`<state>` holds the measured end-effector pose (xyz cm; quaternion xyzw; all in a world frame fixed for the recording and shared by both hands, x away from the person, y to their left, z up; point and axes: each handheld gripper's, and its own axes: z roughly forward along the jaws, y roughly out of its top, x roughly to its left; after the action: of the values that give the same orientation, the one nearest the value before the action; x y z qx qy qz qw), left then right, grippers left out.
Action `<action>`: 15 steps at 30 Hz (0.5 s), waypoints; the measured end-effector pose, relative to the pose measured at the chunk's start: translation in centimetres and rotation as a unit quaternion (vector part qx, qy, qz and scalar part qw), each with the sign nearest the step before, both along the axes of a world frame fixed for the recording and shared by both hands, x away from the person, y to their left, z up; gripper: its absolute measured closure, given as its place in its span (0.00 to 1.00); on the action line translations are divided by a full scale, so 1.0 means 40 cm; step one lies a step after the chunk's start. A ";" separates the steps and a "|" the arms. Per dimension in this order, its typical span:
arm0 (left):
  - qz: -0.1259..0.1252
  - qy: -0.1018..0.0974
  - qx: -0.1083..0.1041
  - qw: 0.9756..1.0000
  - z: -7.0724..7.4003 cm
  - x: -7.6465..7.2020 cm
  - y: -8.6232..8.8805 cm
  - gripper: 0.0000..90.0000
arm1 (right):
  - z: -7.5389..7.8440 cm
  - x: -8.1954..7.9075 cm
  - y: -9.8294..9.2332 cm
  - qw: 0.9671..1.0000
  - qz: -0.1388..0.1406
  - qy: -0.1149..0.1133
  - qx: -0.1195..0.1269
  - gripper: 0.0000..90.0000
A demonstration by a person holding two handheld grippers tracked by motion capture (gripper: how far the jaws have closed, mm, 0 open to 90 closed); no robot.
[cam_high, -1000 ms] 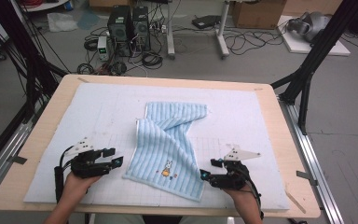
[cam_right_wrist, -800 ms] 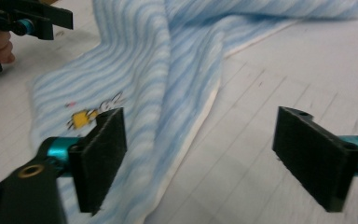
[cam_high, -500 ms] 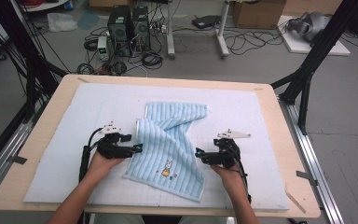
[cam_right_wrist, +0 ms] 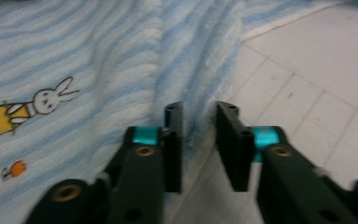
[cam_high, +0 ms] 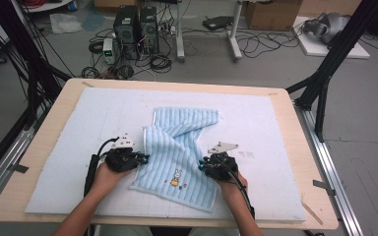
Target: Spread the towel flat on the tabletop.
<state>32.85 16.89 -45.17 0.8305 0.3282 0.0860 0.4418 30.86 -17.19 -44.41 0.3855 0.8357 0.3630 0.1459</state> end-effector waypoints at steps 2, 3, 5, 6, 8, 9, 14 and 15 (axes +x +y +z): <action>-0.004 0.005 -0.006 1.000 0.000 -0.010 0.004 0.96 | 0.000 -0.003 0.000 1.000 0.005 0.007 0.007 0.93; -0.009 0.008 -0.008 1.000 0.000 -0.015 0.007 0.96 | 0.001 -0.003 -0.002 1.000 0.005 0.013 0.012 0.93; -0.014 0.013 -0.013 1.000 -0.001 -0.027 0.014 0.96 | -0.001 -0.004 -0.012 0.999 0.008 0.020 0.025 0.93; -0.017 0.017 -0.015 1.000 -0.001 -0.033 0.019 0.96 | 0.000 -0.006 -0.017 0.999 0.006 0.027 0.030 0.93; -0.020 0.021 -0.020 0.999 -0.002 -0.049 0.029 0.96 | 0.001 -0.013 -0.027 0.999 0.007 0.033 0.032 0.93; -0.022 0.021 -0.022 0.999 -0.002 -0.055 0.032 0.96 | 0.002 -0.017 -0.034 0.999 0.007 0.036 0.036 0.93; -0.026 0.031 -0.026 0.999 -0.002 -0.094 0.055 0.96 | 0.007 -0.038 -0.050 0.998 0.011 0.045 0.034 0.93; -0.026 0.033 -0.027 0.999 -0.002 -0.103 0.060 0.96 | 0.008 -0.043 -0.052 0.998 0.013 0.044 0.031 0.93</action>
<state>28.73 19.30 -45.25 0.8286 0.3230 0.0384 0.4556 29.16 -19.27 -44.09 0.3942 0.8346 0.3736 0.0918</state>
